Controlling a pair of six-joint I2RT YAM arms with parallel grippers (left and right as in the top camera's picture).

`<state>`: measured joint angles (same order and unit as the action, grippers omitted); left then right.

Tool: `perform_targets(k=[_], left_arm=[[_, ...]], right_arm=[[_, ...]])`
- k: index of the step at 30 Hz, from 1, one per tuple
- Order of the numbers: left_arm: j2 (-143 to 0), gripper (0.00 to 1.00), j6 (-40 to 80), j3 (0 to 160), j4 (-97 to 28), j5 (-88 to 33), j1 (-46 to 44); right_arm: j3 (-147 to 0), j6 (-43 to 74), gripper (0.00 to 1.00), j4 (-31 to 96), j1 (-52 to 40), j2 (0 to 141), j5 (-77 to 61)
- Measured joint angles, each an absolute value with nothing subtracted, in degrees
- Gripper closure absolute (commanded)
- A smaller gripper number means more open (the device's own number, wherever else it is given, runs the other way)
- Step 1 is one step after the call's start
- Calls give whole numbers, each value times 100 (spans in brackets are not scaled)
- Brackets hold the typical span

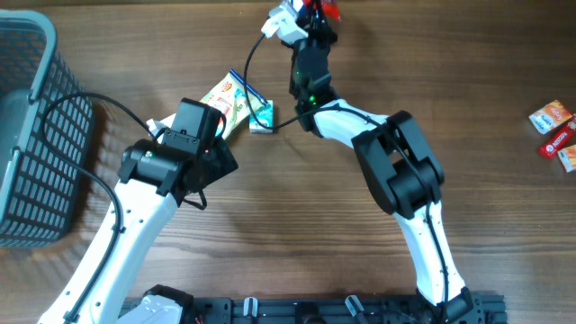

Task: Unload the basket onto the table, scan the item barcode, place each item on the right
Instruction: 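Hold the red bag in front of the scanner window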

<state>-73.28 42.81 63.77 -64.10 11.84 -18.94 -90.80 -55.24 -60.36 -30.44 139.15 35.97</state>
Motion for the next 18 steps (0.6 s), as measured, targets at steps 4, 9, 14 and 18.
perform_targets(k=[4, 9, 14, 18], left_arm=[[-7328, 0, 4283, 6377, -6410, 1184, -1894], [-7328, 0, 4283, 6377, -6410, 1186, -1894], [-7328, 0, 4283, 6377, -6407, 1184, -1894], [-7328, 0, 4283, 6377, -6407, 1184, -1894]], right_arm=[[-9080, -5433, 95, -6055, -3044, 14250, 3461], [-9080, -5398, 95, -6182, -3044, 14497, 3409], [-9126, -5404, 95, -6261, -3044, 14497, 3406], [-9157, -5472, 95, -6392, -3044, 14499, 3420]])
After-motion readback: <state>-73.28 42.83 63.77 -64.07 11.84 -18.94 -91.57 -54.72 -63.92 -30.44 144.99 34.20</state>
